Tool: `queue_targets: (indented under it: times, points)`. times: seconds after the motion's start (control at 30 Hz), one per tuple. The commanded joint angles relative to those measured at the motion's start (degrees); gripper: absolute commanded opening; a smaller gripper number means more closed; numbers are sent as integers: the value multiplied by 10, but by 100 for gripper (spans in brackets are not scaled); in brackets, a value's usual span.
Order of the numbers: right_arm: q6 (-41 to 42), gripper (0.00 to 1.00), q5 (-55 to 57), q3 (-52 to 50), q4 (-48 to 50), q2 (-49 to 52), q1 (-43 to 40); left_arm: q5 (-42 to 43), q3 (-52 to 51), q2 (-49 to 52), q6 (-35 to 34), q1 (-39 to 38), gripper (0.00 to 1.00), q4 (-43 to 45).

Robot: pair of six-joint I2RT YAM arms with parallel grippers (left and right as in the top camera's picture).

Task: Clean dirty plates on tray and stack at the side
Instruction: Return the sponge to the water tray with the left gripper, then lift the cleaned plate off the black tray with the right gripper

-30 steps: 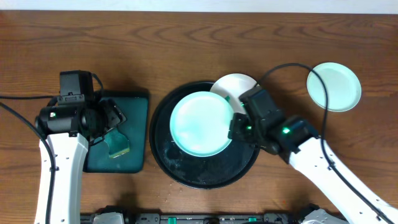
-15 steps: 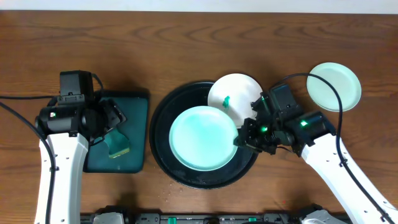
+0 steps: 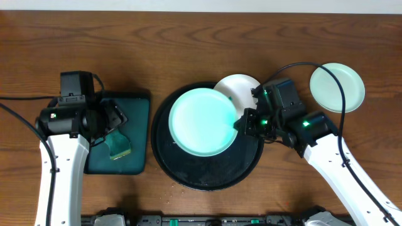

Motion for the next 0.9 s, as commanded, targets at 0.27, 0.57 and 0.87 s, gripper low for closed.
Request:
queue_targets:
  times: [0.27,0.57,0.87]
  points:
    - [-75,2,162,0,-34,0,0,-24,-6,47,1,1,80,23]
    - [-89,2,115,0,-50,70,33,-24,0,45,-23,96,80,11]
    - [-97,2,59,79,17,182,108,-24,0,45,-58,220,80,-21]
